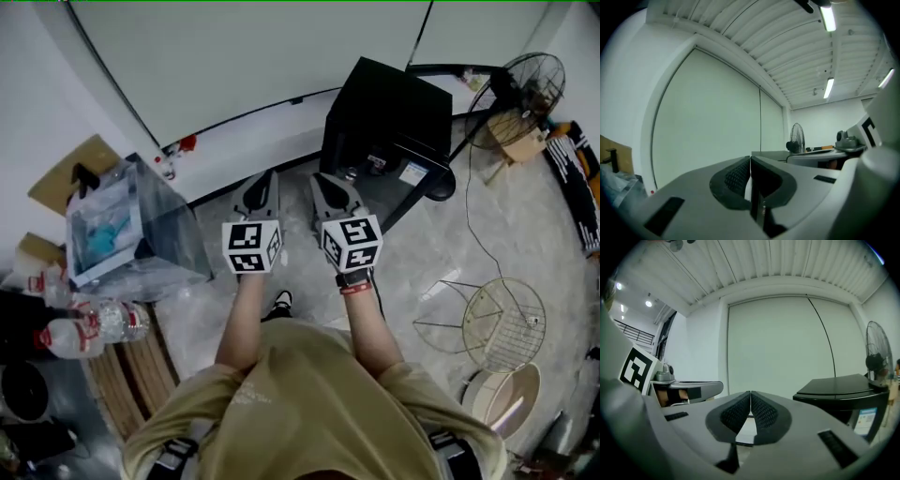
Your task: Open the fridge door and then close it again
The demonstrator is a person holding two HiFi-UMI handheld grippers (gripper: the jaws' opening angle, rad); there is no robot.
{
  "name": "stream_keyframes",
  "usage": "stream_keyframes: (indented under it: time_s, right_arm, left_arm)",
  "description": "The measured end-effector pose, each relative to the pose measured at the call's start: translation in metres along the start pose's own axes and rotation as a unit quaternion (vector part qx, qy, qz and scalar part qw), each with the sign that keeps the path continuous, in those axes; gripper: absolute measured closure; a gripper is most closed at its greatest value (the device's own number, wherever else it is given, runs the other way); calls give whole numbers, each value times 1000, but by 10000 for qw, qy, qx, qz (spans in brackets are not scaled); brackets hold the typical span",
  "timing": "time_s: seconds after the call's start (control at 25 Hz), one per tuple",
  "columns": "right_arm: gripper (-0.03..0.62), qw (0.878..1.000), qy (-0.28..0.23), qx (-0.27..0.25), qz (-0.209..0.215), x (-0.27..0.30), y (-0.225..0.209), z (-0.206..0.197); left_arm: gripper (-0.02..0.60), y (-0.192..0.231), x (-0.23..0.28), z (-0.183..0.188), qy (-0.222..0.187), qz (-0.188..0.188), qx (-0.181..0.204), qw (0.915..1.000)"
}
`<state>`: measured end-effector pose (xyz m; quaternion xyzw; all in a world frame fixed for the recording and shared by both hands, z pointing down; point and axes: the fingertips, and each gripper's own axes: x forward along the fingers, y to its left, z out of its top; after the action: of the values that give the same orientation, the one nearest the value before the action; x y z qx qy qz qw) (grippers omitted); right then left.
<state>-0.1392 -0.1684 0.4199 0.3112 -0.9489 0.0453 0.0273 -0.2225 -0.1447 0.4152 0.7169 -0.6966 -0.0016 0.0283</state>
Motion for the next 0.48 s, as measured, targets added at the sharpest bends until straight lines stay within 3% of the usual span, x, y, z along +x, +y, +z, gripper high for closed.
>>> stream_keyframes:
  time_s: [0.28,0.48]
  right_arm:
    - [568,9966,96,125,-812,22,-52,-4]
    - [568,9920,143,181,-1244,36,-72,-8]
  left_arm:
    - [561,-10,70,-11,137,-986,-114,9950]
    - [561,-5,102,-25,389,-1452,-201,9884]
